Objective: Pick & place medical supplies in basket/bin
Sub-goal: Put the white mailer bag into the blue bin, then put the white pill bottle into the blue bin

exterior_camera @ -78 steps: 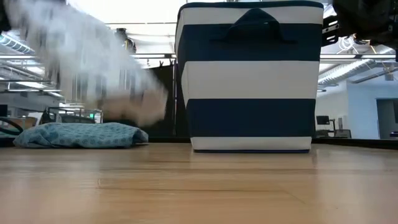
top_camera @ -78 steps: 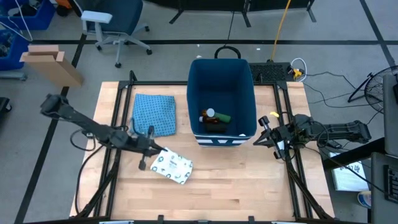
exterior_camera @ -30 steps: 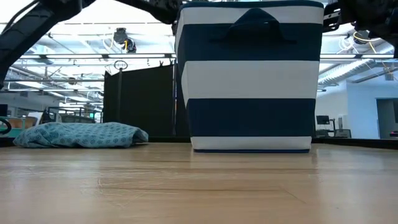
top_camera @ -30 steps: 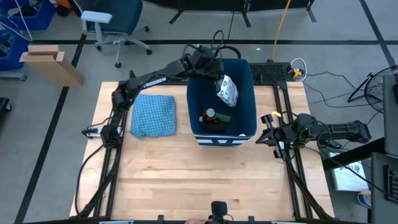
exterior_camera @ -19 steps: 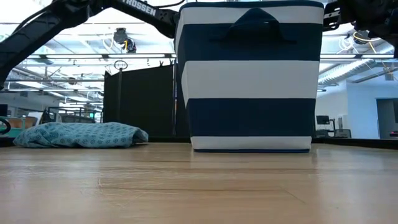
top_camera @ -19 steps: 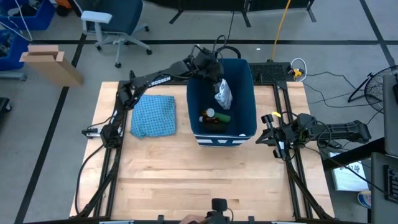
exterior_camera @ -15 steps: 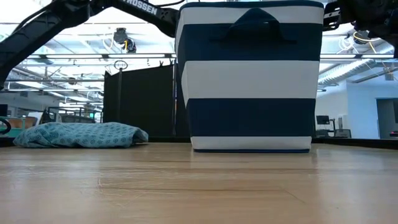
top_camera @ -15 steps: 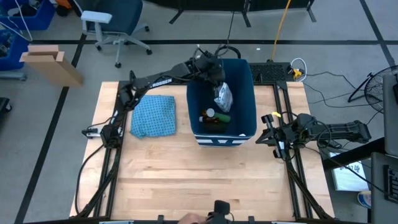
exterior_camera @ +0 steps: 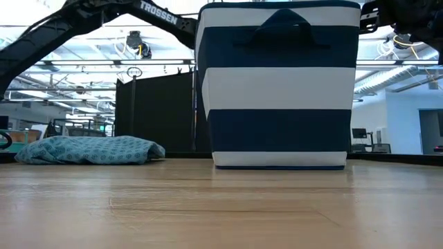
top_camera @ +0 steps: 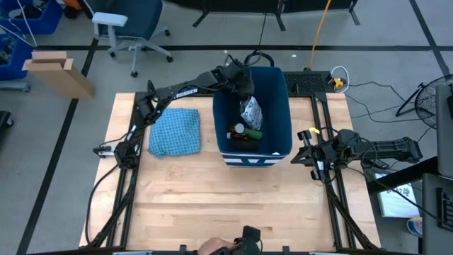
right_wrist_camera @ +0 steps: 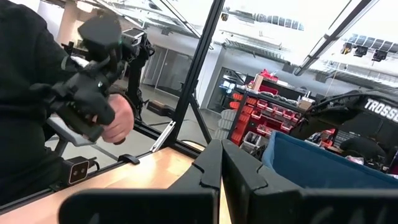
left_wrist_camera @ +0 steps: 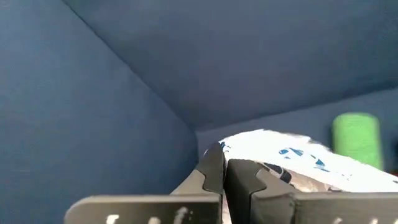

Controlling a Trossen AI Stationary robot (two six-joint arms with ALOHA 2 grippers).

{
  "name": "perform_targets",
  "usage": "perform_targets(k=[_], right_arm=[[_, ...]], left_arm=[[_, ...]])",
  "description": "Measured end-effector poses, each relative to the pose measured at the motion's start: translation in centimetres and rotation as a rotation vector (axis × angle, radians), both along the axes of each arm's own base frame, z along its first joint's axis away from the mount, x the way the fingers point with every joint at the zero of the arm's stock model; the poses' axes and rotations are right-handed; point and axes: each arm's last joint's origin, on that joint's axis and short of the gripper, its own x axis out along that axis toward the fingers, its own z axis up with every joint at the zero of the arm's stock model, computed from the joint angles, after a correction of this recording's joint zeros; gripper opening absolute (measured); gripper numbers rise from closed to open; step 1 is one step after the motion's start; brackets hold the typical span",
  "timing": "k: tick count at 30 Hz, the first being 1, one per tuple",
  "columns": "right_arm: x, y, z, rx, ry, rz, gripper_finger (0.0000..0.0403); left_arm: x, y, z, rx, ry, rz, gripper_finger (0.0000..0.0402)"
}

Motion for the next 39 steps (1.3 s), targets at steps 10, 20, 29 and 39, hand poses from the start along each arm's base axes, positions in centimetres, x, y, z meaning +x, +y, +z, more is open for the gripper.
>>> perform_targets(k=[10, 20, 29, 39], right_arm=[[0.0, 0.0, -0.1, -0.012, 0.008, -0.002, 0.0], [0.1, 0.0, -0.1, -0.032, 0.001, -0.008, 0.0], [0.1, 0.0, -0.1, -0.038, -0.002, -0.012, 0.0], [0.0, 0.0, -0.1, -0.034, 0.0, -0.009, 0.0]], left_arm=[[0.6, -0.2, -1.7, 0.02, 0.057, 0.017, 0.0008], [-1.1, -2.0, 4.5, 0.057, -0.047, 0.03, 0.0109], [-6.4, -4.3, 13.7, 0.193, -0.173, 0.044, 0.0204], [-17.5, -8.5, 16.3, -0.111, -0.16, -0.173, 0.0017]])
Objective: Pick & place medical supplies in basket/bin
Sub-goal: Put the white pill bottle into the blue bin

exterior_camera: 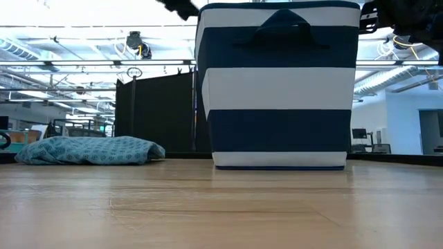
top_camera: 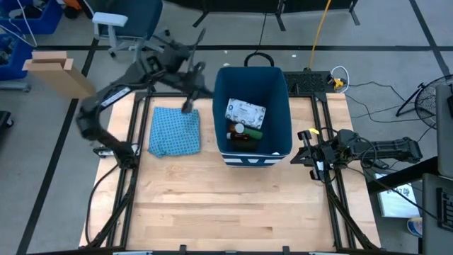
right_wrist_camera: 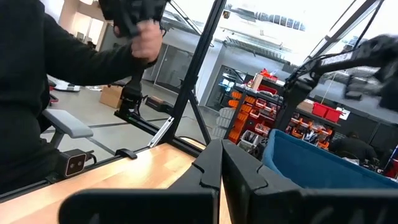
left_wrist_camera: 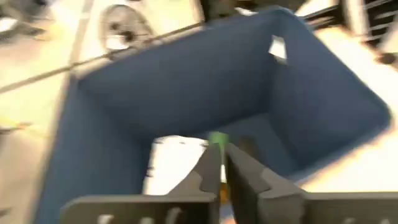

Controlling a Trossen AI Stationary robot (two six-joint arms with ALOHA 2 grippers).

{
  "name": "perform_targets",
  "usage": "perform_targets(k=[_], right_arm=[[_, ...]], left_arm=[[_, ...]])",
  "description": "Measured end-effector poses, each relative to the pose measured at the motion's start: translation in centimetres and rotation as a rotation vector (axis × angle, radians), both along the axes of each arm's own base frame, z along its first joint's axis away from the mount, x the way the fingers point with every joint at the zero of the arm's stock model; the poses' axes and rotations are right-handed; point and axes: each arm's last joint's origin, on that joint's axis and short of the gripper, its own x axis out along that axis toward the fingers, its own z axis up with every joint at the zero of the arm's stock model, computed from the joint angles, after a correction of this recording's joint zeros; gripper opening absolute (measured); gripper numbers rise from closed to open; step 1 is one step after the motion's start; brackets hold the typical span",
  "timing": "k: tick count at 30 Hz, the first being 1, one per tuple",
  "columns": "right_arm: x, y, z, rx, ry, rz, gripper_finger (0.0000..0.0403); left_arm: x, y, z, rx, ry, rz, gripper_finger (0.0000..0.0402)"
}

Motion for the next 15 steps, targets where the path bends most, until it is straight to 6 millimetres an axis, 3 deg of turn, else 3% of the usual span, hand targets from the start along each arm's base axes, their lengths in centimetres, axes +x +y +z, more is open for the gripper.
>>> perform_targets(k=[5, 15], right_arm=[[0.0, 0.0, 0.1, 0.001, -0.007, -0.002, 0.0], [0.0, 0.0, 0.1, 0.031, 0.004, 0.003, 0.0]], left_arm=[[-3.2, -2.3, -7.0, -0.056, -0.077, -0.046, 0.0008], [-10.6, -7.6, -18.7, -0.038, -0.496, 0.094, 0.0002]])
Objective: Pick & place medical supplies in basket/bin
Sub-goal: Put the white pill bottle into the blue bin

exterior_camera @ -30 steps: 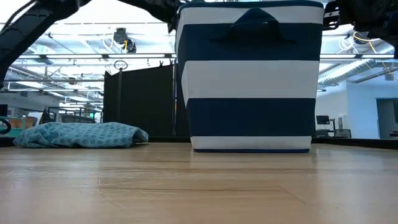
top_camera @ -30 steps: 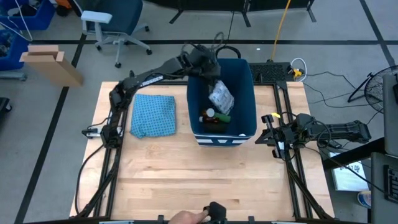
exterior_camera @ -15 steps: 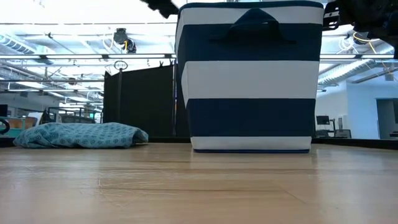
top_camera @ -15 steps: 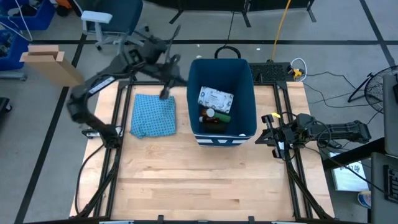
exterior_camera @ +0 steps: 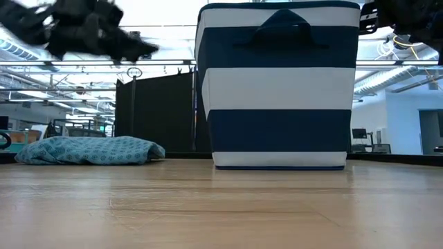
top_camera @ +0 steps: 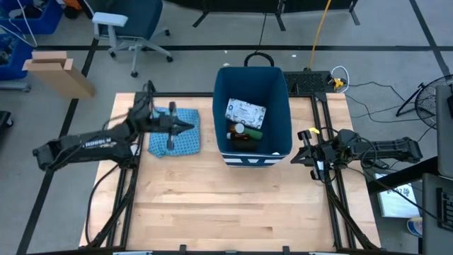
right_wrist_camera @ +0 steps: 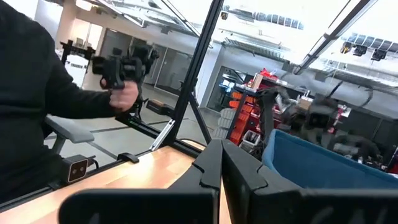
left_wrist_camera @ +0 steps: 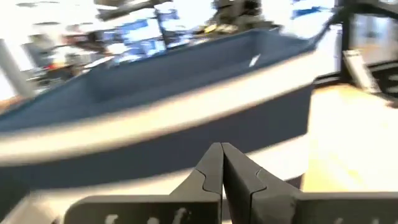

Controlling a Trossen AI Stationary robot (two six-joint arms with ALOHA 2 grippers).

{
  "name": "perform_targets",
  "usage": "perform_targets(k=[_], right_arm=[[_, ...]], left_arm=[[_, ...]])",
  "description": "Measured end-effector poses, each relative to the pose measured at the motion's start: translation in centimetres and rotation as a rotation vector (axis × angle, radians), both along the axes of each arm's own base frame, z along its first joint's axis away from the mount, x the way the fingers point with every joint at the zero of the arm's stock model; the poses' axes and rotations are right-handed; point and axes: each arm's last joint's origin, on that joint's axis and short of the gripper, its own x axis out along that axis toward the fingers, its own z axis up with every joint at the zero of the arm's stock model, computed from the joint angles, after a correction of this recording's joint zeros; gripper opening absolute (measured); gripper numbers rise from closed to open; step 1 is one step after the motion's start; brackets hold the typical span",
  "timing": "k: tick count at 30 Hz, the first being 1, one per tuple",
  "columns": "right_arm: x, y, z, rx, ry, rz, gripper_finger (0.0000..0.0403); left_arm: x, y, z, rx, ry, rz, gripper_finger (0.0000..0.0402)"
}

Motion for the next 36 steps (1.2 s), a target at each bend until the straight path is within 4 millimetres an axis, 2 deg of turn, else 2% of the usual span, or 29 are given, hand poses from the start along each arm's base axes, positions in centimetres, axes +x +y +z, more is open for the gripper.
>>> perform_targets(k=[2, 6, 12, 17, 21, 26, 31, 33, 36], right_arm=[[0.0, 0.0, 0.1, 0.001, -0.006, -0.007, 0.0], [0.0, -0.3, 0.8, 0.049, 0.004, -0.108, 0.0], [-0.7, -0.4, 5.5, 0.132, 0.171, -0.202, 0.0], [-1.2, -0.5, 10.2, 0.22, 0.385, -0.377, 0.0], [-0.9, -0.6, 11.7, 0.26, 0.61, -0.543, 0.0], [-0.7, -0.6, 11.3, 0.367, 0.887, -0.64, 0.0], [-0.7, -0.1, 9.2, 0.553, 1.3, -0.665, 0.0], [-0.7, 0.0, 8.3, 0.635, 1.457, -0.731, 0.0], [-0.1, 0.2, 7.1, 0.665, 1.606, -0.86, 0.0]], left_arm=[[-0.9, -0.4, -1.8, -0.017, -0.031, 0.055, 0.0002], [-1.9, -0.7, -3.5, -0.033, -0.069, 0.128, 0.0003], [-2.2, -0.9, -4.7, -0.049, -0.049, 0.134, 0.0018], [-2.3, -0.9, -5.1, -0.103, -0.023, 0.135, 0.0011], [-2.3, -0.9, -5.1, -0.134, -0.022, 0.128, 0.0003], [-2.3, -1.0, -5.1, -0.205, -0.02, 0.099, 0.002], [-2.3, -1.1, -5.1, -0.258, -0.019, 0.078, 0.0025], [-2.2, -1.1, -5.1, -0.27, -0.018, 0.071, 0.0025], [-2.2, -1.3, -5.1, -0.277, -0.017, 0.064, 0.0026]])
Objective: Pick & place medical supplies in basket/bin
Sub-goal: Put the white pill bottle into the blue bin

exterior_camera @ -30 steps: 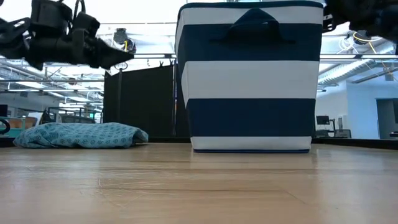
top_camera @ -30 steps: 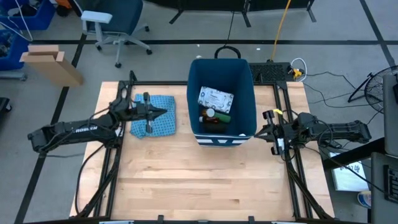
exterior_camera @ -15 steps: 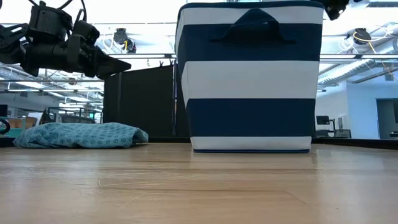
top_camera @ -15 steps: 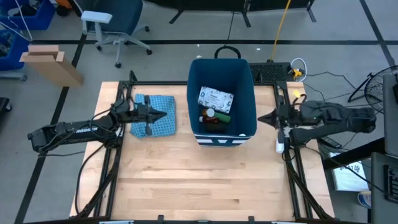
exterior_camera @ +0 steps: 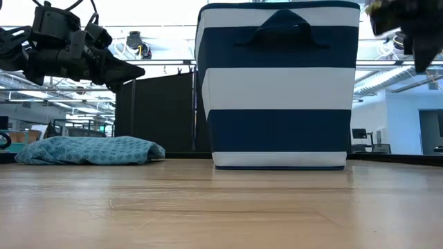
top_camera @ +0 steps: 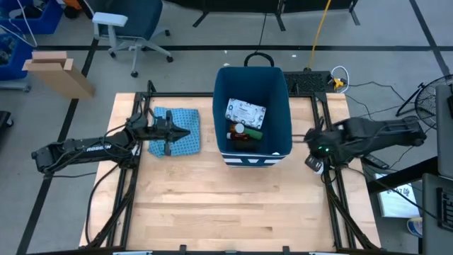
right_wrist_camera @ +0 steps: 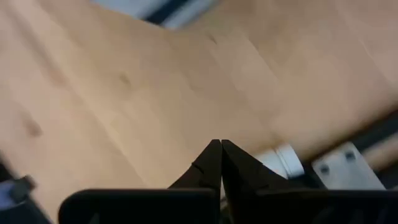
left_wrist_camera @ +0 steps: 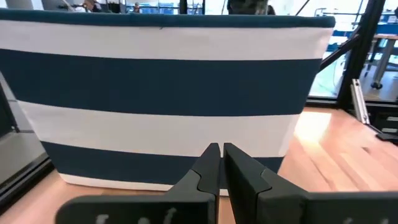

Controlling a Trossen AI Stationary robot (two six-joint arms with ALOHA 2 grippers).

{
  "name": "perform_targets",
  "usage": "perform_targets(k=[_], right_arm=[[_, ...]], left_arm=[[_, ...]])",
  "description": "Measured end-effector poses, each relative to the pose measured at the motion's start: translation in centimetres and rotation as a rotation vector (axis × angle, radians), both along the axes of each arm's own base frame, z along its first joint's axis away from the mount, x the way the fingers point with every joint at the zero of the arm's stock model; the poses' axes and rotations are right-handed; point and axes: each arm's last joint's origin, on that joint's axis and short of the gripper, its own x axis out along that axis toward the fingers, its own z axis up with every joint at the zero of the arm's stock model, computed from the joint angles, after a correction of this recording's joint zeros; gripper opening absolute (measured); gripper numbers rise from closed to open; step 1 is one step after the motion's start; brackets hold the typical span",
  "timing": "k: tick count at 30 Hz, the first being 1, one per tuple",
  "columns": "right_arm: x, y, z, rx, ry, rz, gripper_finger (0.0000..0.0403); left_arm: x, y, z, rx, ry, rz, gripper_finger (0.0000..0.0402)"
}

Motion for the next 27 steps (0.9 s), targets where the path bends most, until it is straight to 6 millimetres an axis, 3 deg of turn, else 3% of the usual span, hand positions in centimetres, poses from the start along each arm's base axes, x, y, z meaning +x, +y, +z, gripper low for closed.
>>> perform_targets(k=[7, 12, 17, 27], right_arm=[[2.3, 1.3, -4.4, 0.0, 0.323, 0.012, 0.0], [2.1, 2.2, -7.1, -0.031, 0.463, 0.028, 0.0], [1.2, 2.8, -7.5, -0.098, 0.452, 0.093, 0.0], [-0.1, 4.3, -8.4, -0.069, 0.573, 0.036, 0.0]], left_arm=[[0.2, -0.4, 0.1, 0.018, -0.006, -0.025, 0.0026], [0.2, -0.4, 0.1, 0.037, -0.007, -0.03, 0.0026], [0.2, -0.4, 0.1, 0.057, -0.006, -0.03, 0.0026], [0.2, -0.4, -0.1, 0.021, 0.008, -0.029, 0.0026]])
